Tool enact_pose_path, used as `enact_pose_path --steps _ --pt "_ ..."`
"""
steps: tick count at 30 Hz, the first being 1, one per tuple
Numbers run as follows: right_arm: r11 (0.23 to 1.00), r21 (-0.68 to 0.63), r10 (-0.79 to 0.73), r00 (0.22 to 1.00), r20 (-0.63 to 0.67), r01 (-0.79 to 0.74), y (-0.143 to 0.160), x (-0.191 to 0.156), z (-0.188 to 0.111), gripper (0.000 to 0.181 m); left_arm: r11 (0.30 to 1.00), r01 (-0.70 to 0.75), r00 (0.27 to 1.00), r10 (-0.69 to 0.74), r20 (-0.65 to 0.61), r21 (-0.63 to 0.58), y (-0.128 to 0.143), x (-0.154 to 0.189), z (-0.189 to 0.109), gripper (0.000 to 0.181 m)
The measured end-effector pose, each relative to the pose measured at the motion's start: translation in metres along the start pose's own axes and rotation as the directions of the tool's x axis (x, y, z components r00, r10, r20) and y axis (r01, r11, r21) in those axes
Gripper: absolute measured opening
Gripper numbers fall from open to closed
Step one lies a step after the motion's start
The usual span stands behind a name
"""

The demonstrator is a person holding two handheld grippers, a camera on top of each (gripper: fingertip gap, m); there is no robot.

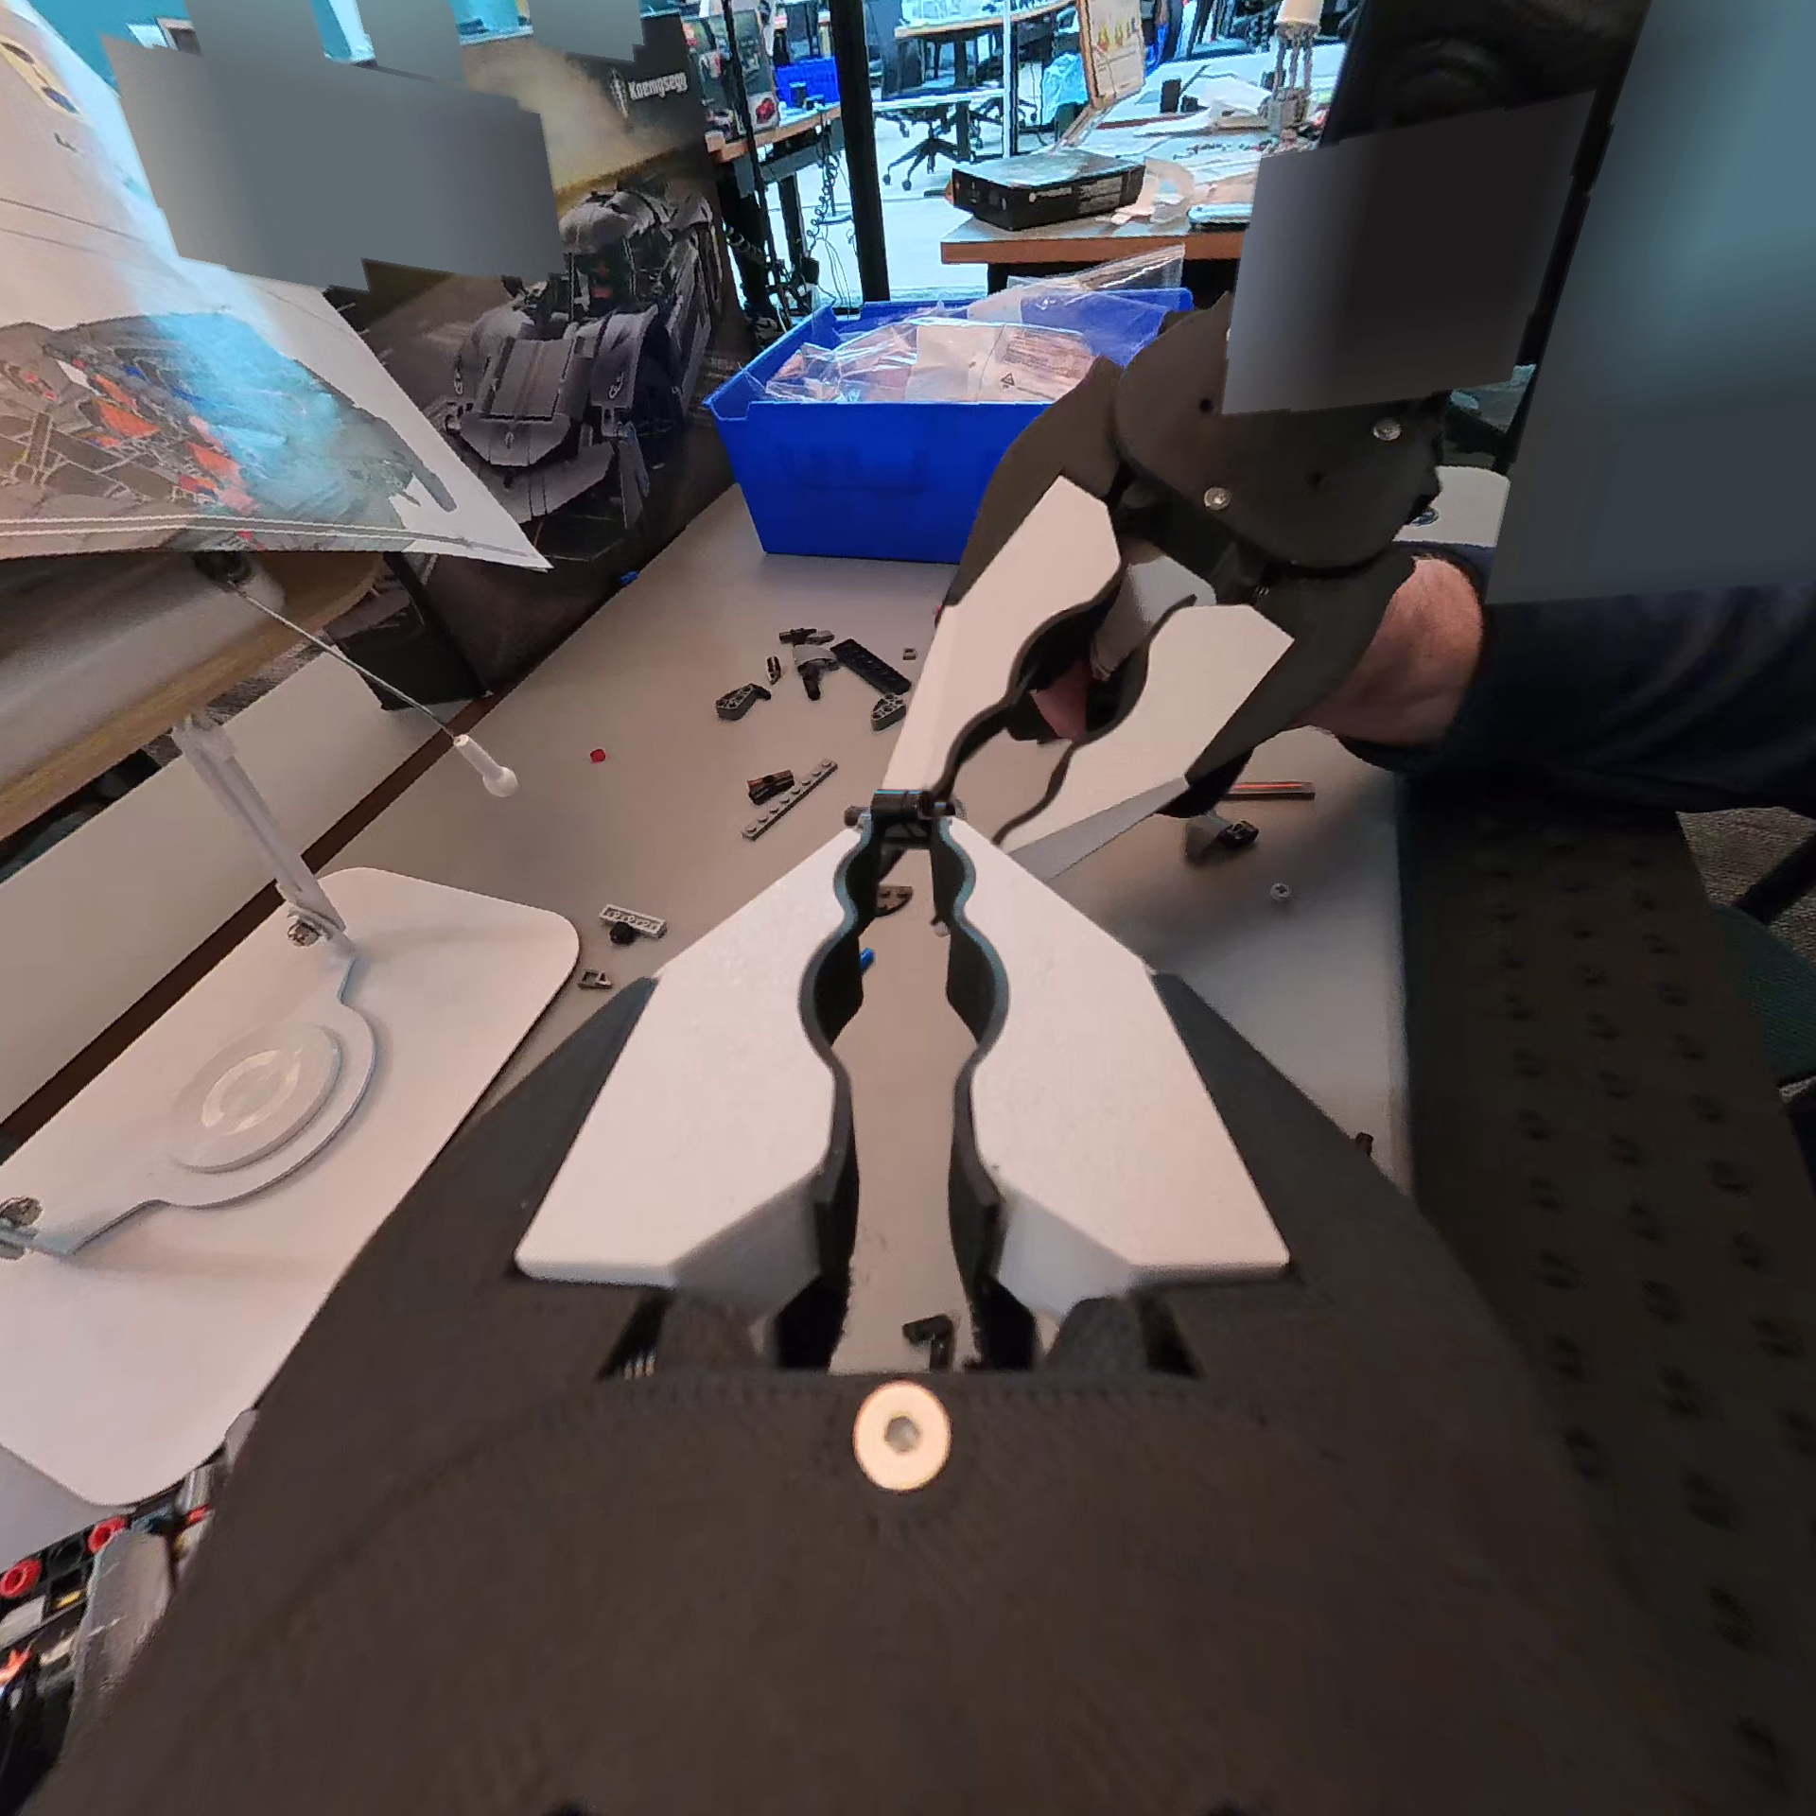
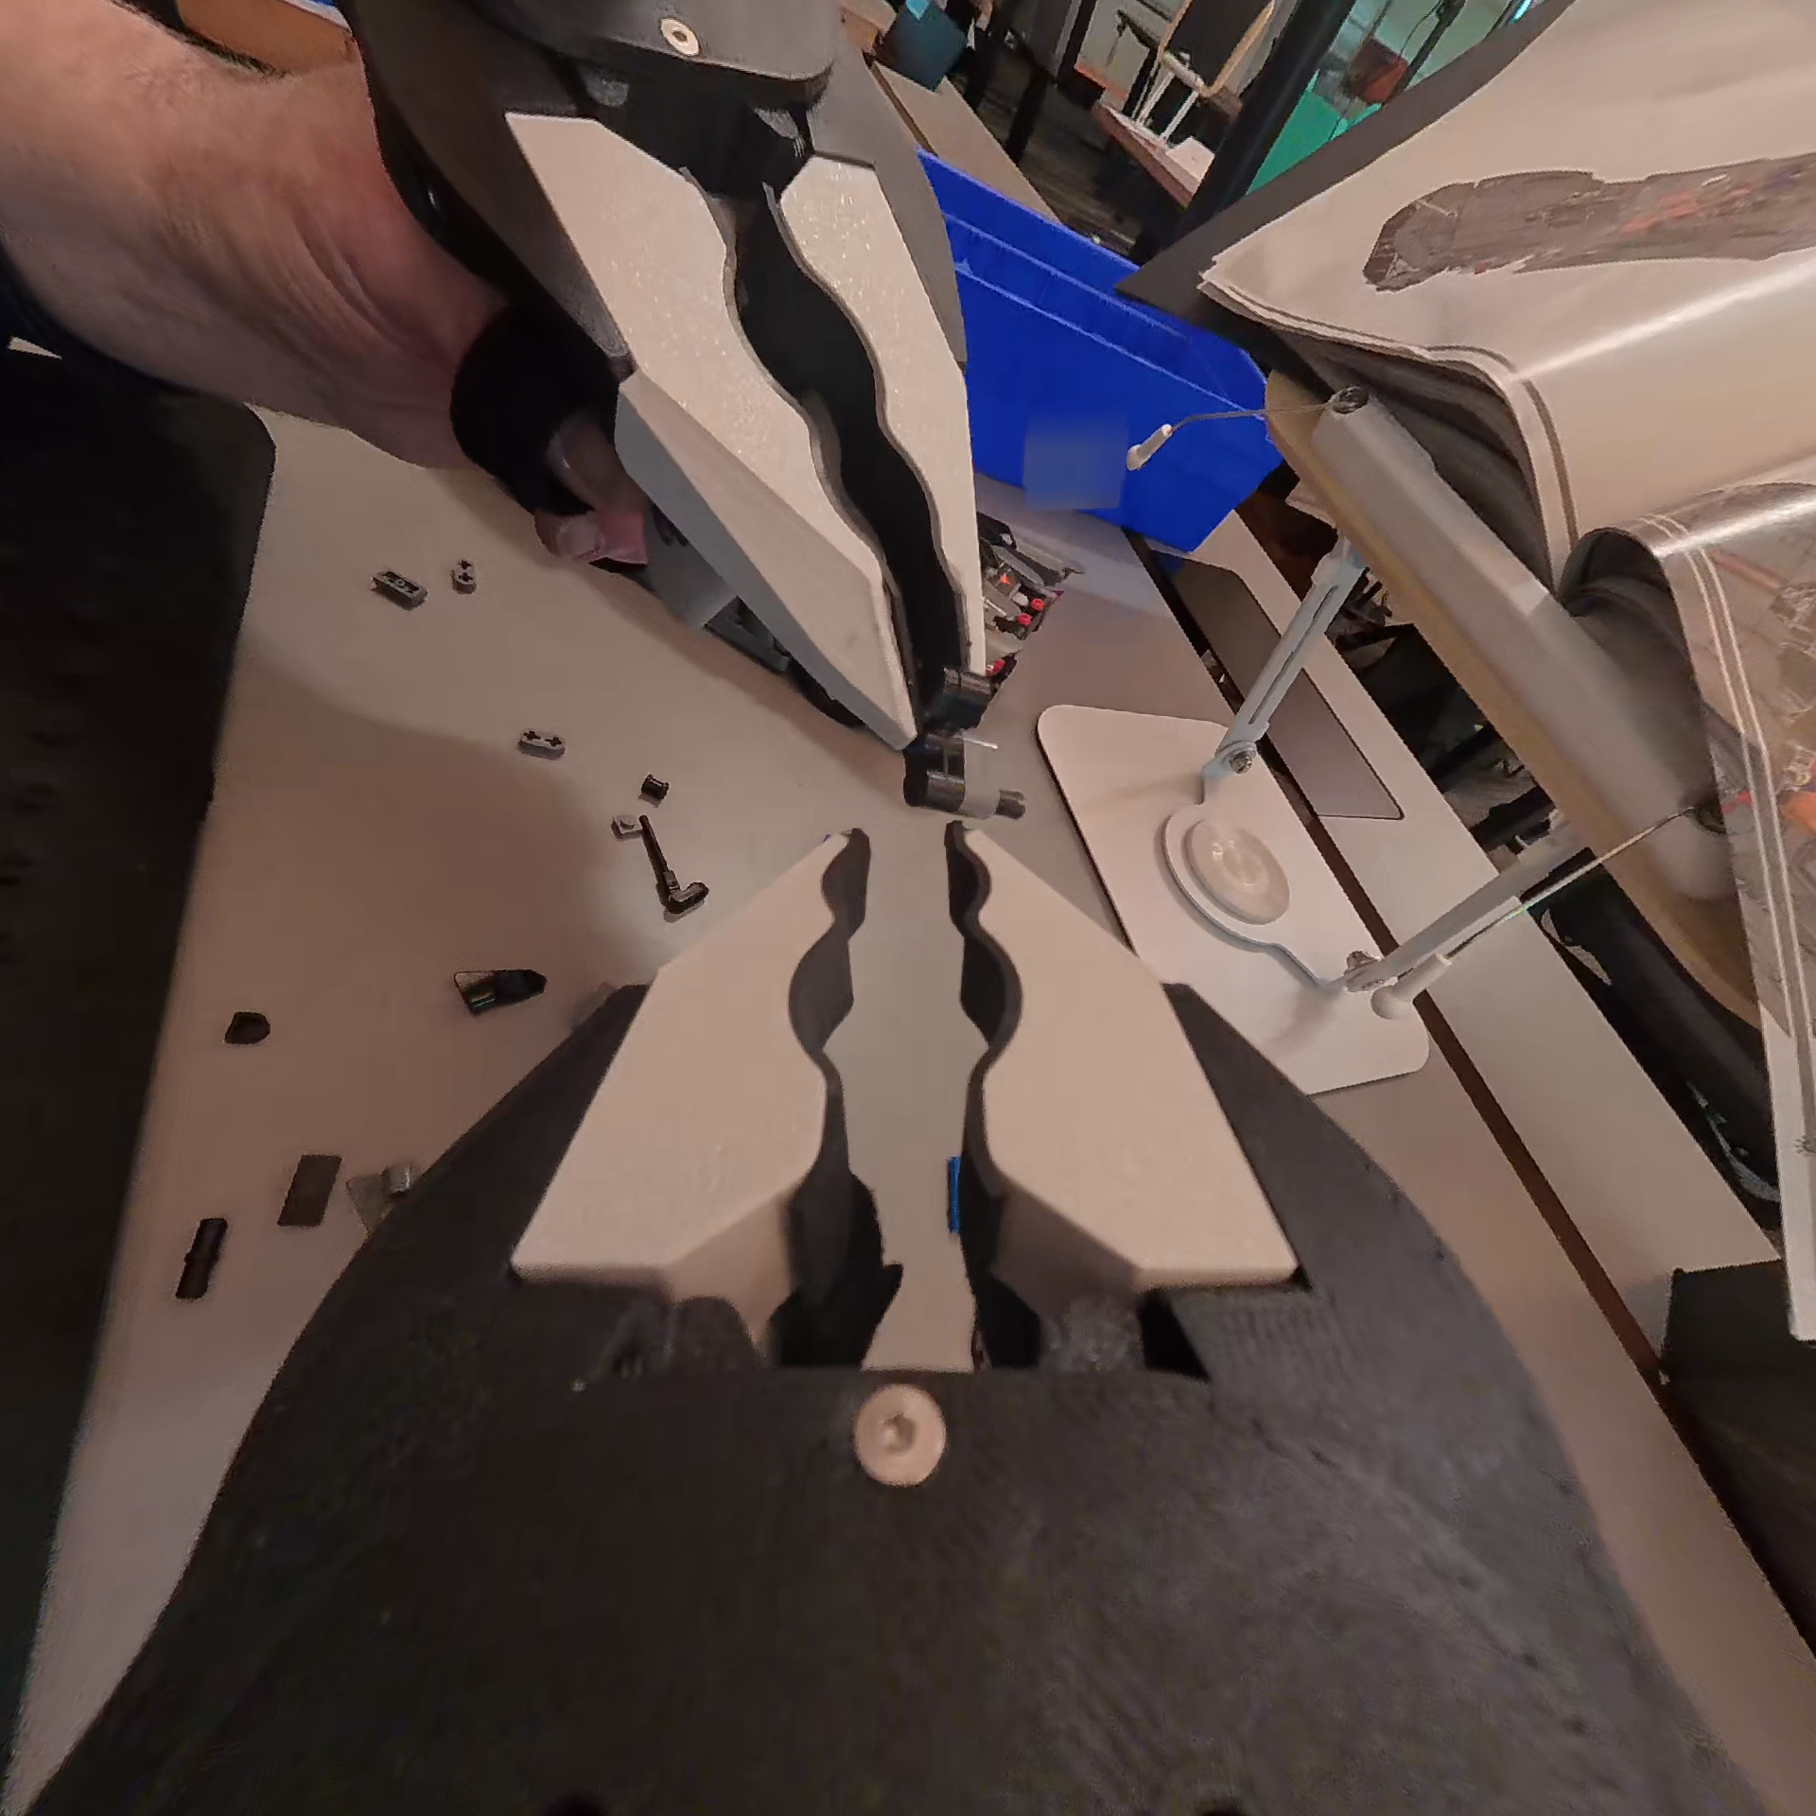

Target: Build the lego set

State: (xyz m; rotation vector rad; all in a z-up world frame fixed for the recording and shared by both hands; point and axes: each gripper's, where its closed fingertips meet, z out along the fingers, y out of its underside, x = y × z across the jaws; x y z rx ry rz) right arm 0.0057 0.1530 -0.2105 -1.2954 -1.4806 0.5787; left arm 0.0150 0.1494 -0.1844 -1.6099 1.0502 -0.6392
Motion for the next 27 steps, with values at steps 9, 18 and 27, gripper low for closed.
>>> enact_pose_path --steps 9,18,27 --pt "0.999 -0.046 0.003 1.0 -0.015 -0.004 0.009 0.003 0.003 0.015 0.996 -0.09 0.995 0.089 0.051 0.017 -0.007 -0.008 -0.009 0.007" --pt "0.998 -0.055 0.005 0.999 -0.032 -0.007 0.013 0.007 0.003 0.015 0.966 -0.258 0.948 0.257 0.19 -0.016 -0.026 -0.026 -0.042 0.007" --pt "0.998 -0.068 -0.007 1.0 -0.024 0.006 0.014 0.004 0.005 0.015 0.965 -0.256 0.903 0.257 0.344 -0.05 -0.017 -0.042 -0.107 0.007"
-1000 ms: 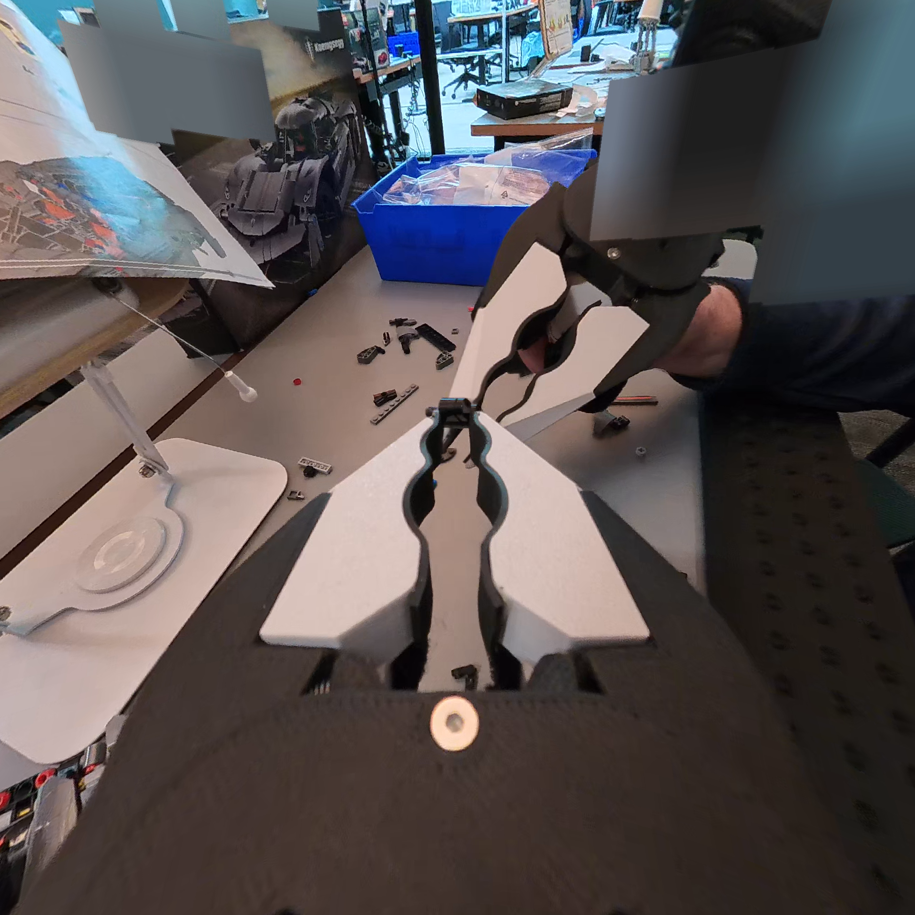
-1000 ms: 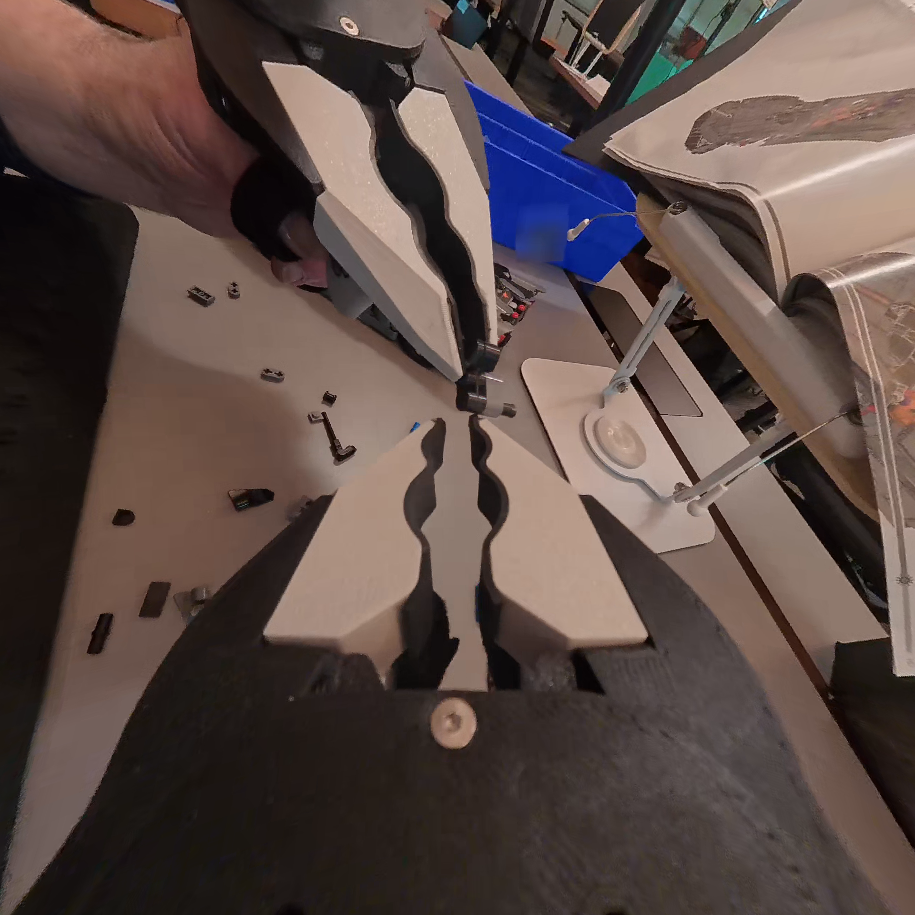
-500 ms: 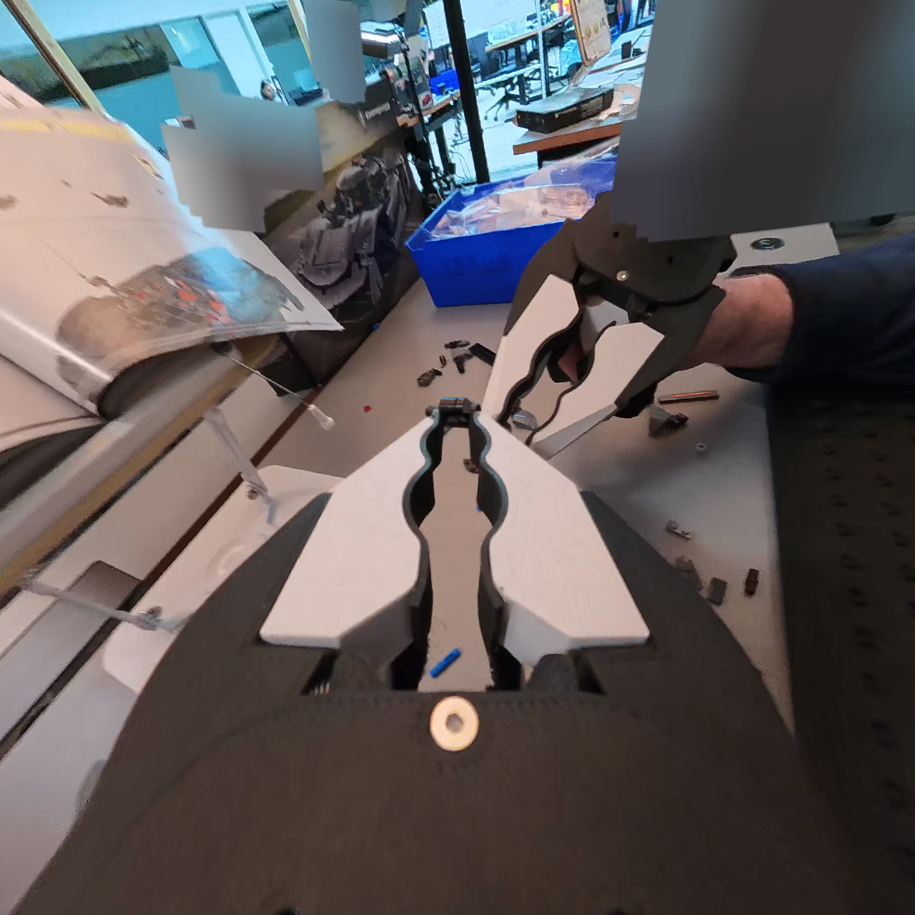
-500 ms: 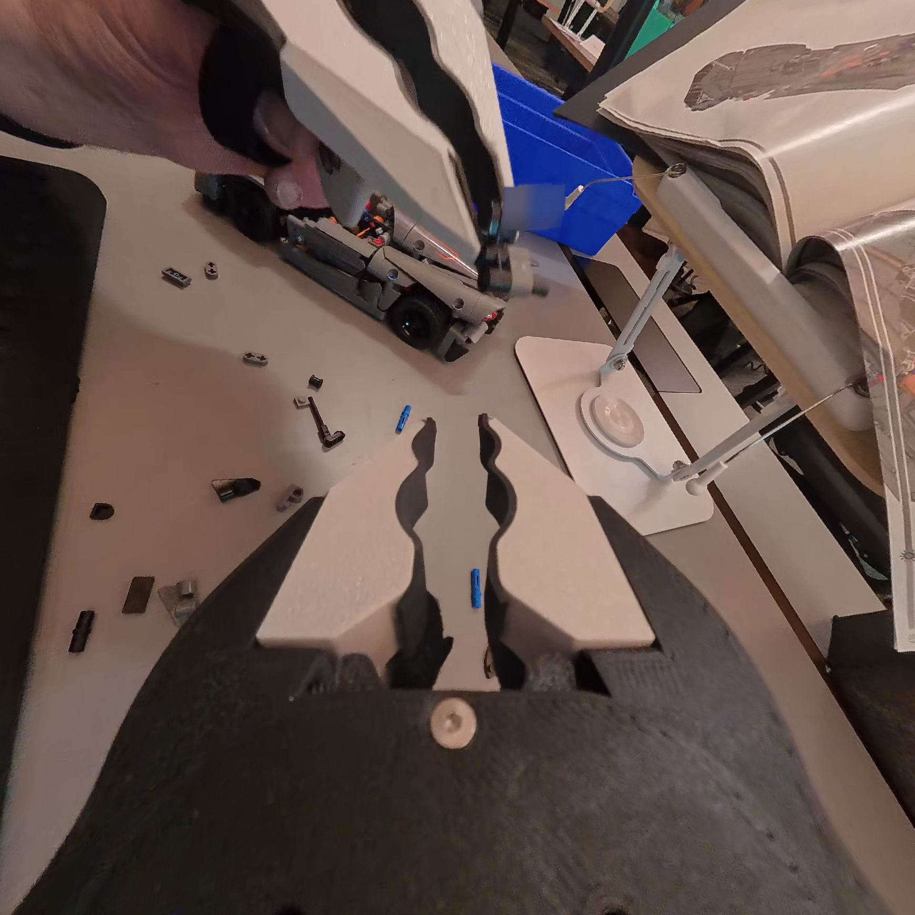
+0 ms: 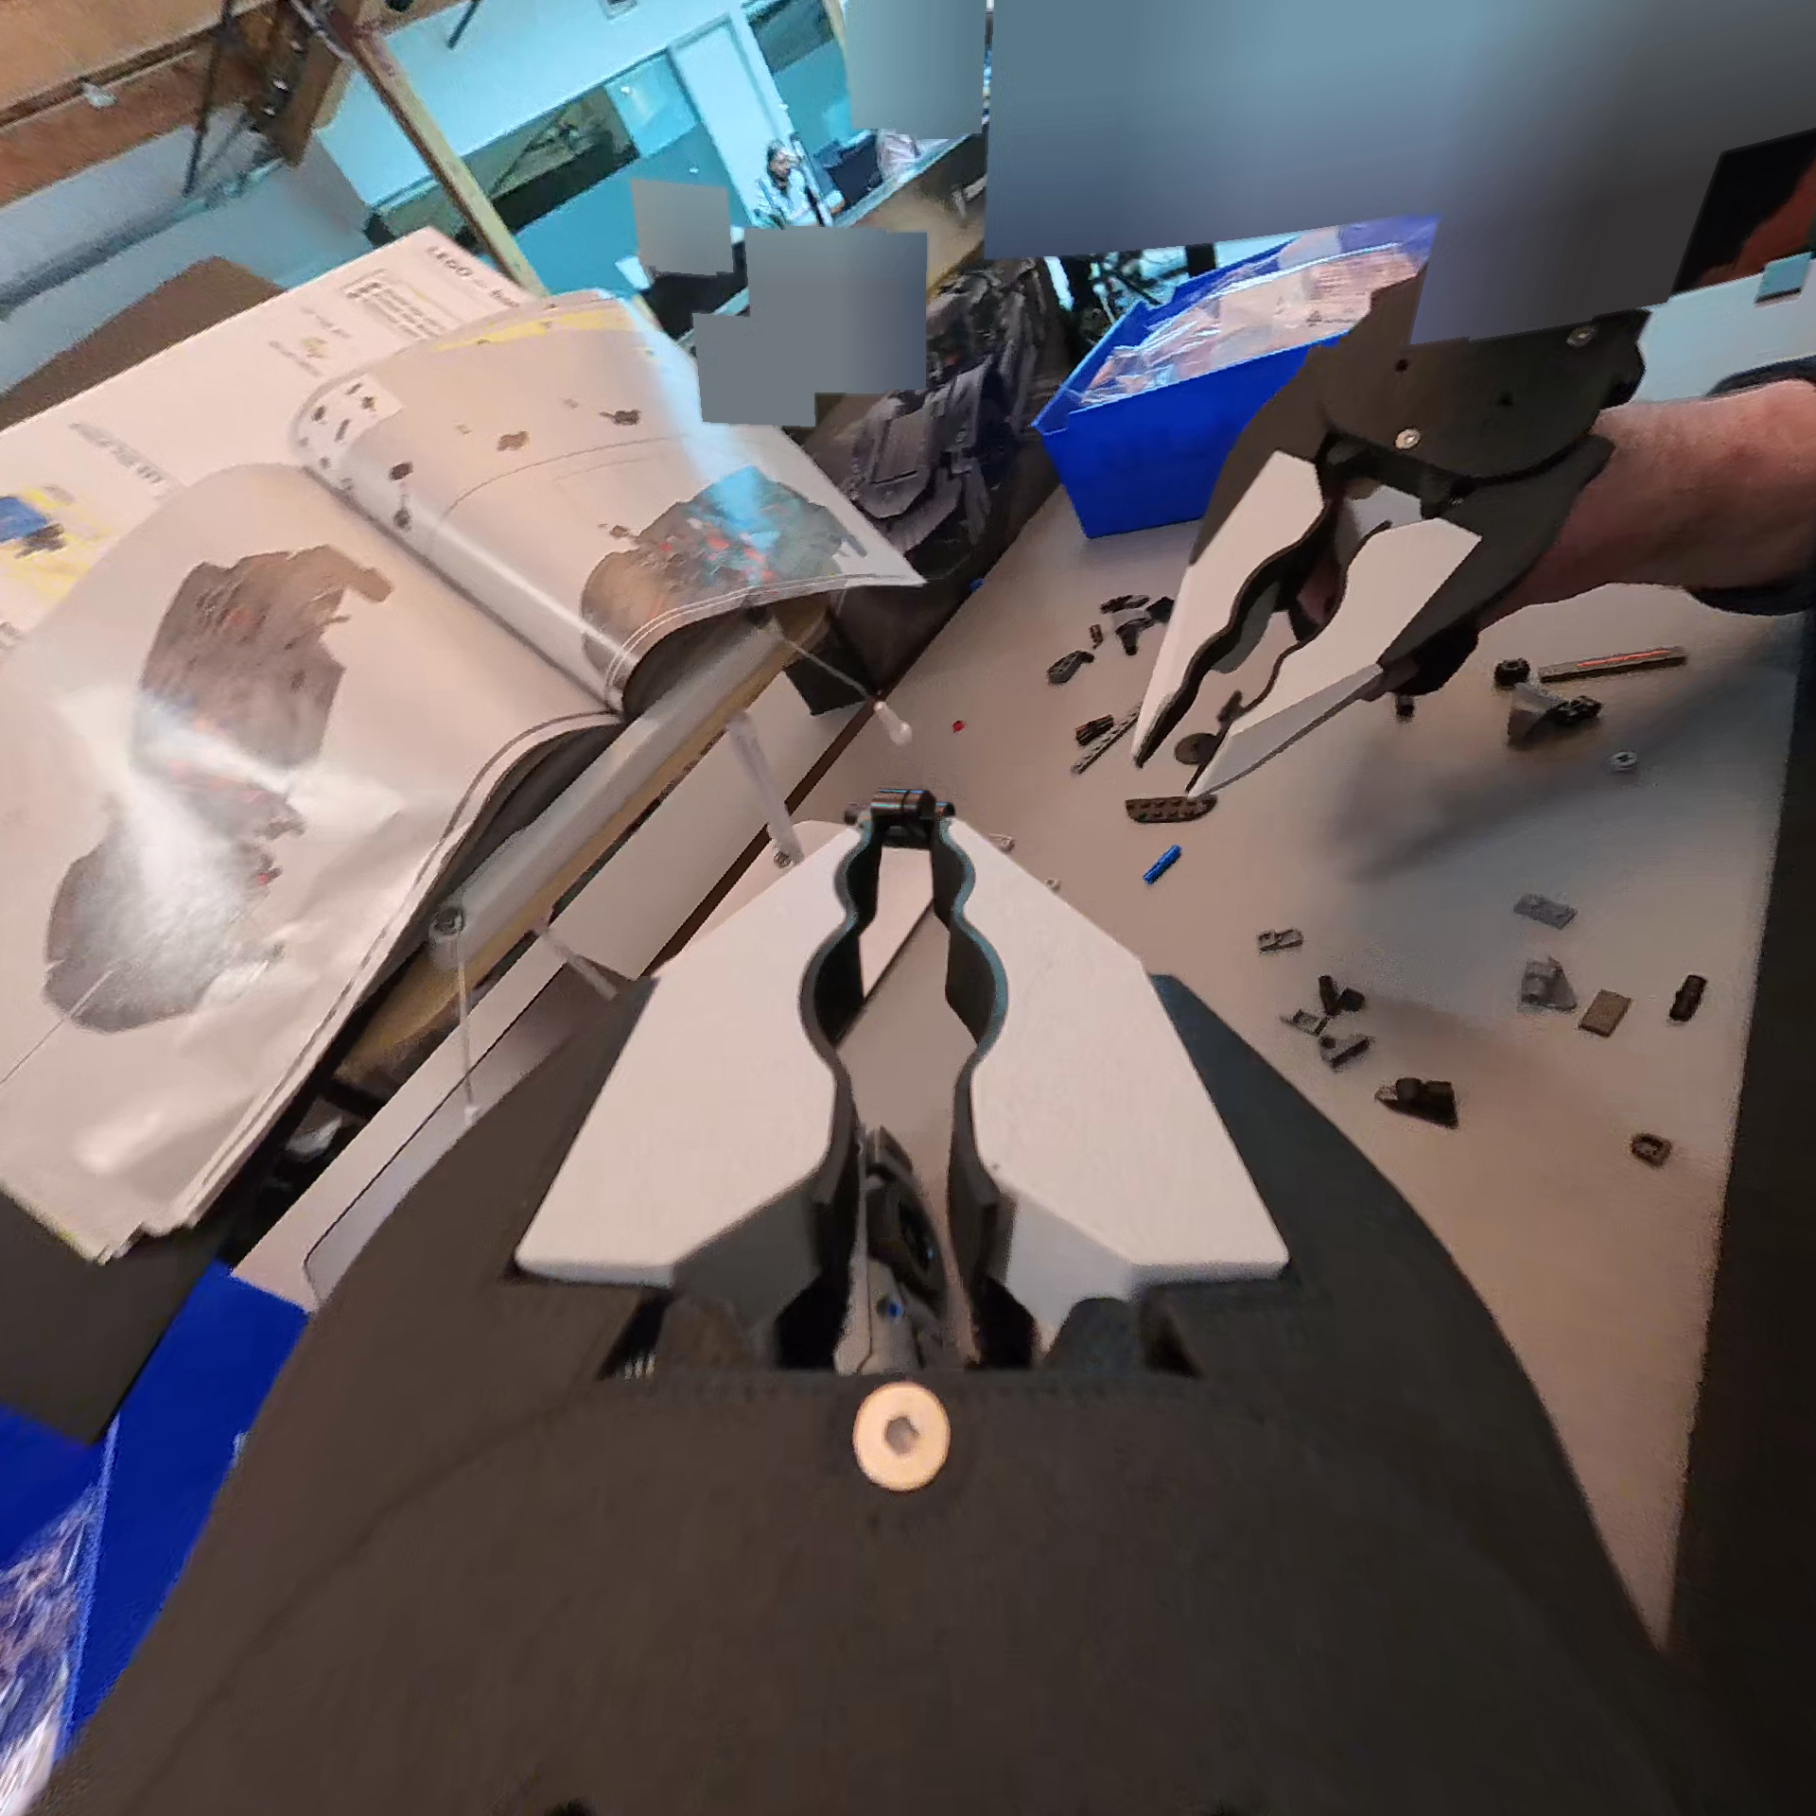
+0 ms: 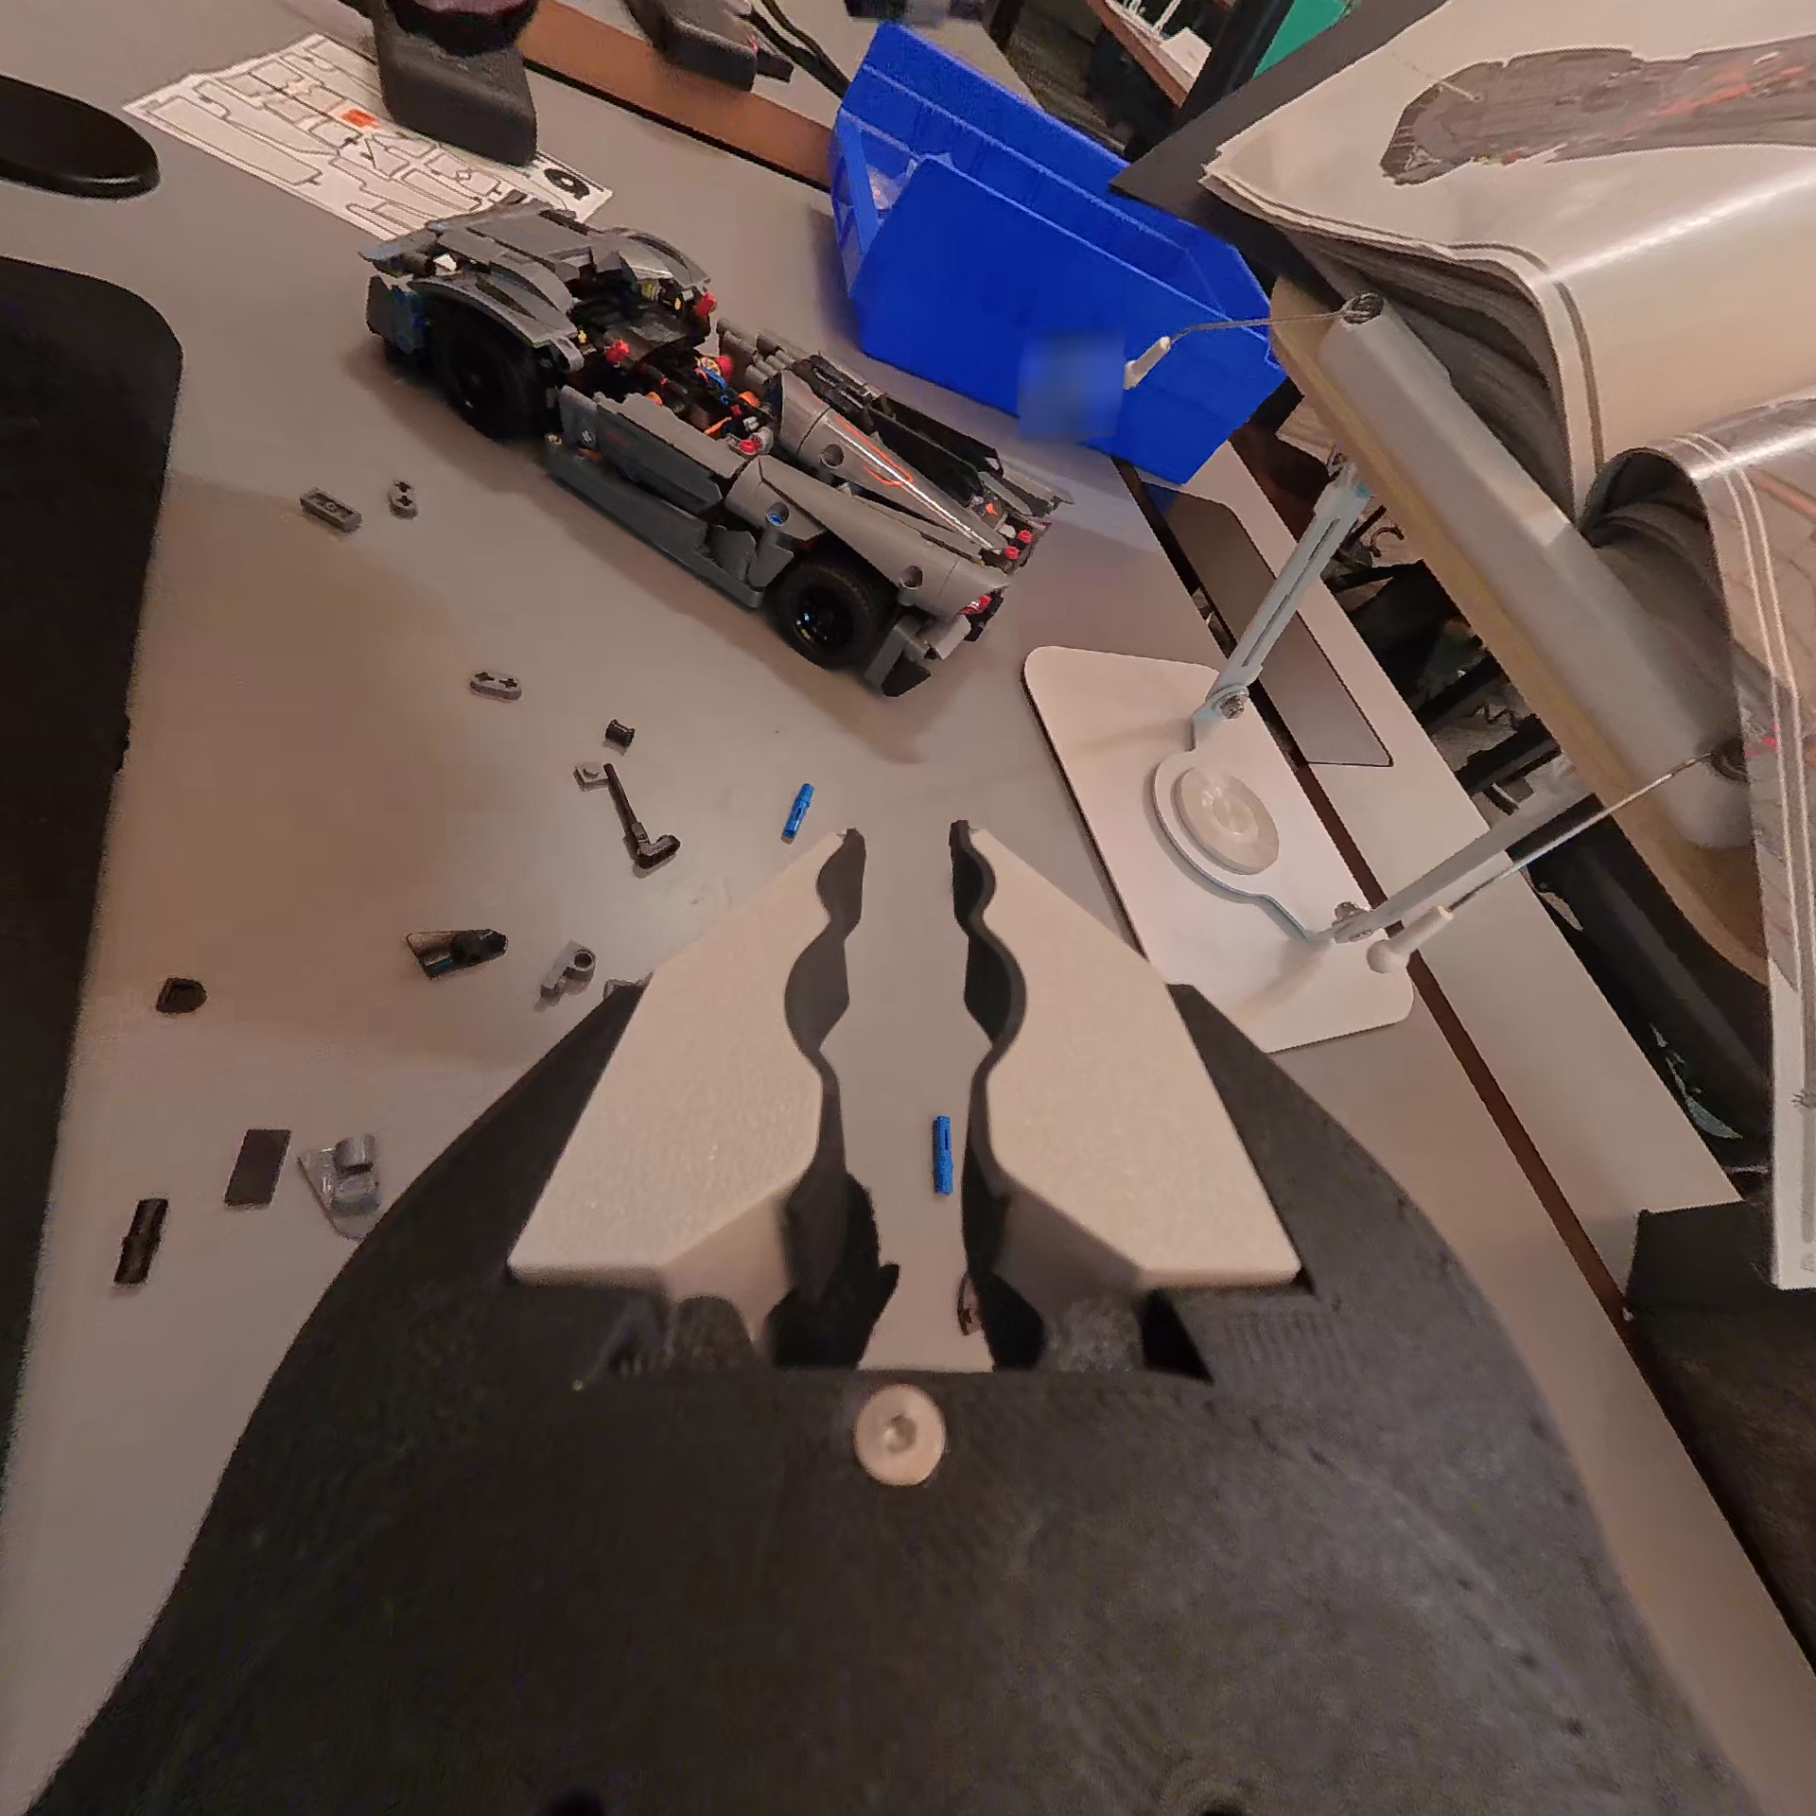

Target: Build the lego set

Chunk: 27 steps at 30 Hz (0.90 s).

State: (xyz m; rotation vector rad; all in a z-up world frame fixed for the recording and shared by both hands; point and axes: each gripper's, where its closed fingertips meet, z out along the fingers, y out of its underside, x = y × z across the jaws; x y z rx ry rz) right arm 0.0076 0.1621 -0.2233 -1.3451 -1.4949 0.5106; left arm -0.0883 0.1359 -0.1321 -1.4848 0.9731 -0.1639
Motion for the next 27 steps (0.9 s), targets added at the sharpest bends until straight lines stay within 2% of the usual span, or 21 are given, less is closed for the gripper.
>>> enact_pose_path --steps 3,6,10,13,20,27 --pt "1.0 -0.004 -0.005 1.0 0.007 0.005 0.001 -0.003 0.002 0.015 1.0 -0.022 0.998 0.021 0.059 0.008 0.006 -0.003 -0.017 0.007" --pt "1.0 -0.013 -0.007 1.0 0.013 0.007 0.002 -0.005 0.005 0.015 0.994 -0.108 0.986 0.107 0.125 0.006 0.007 -0.004 -0.032 0.007" --pt "1.0 -0.02 -0.008 1.0 0.015 0.008 0.004 -0.006 0.006 0.015 0.973 -0.227 0.957 0.233 0.173 -0.05 0.008 0.003 -0.041 0.007" --pt "1.0 -0.02 -0.005 1.0 0.017 0.006 0.005 -0.006 0.006 0.015 0.963 -0.258 0.948 0.268 0.173 -0.081 0.013 0.008 -0.044 0.007" --pt "1.0 -0.023 -0.015 1.0 0.021 0.016 0.005 -0.008 0.004 0.015 0.96 -0.216 0.959 0.242 0.145 -0.177 0.039 0.018 -0.068 0.007" --pt "0.998 -0.021 -0.05 0.998 0.033 0.051 -0.001 -0.018 0.006 0.015 0.923 -0.185 0.969 0.228 0.095 -0.337 0.089 0.049 -0.101 0.007"
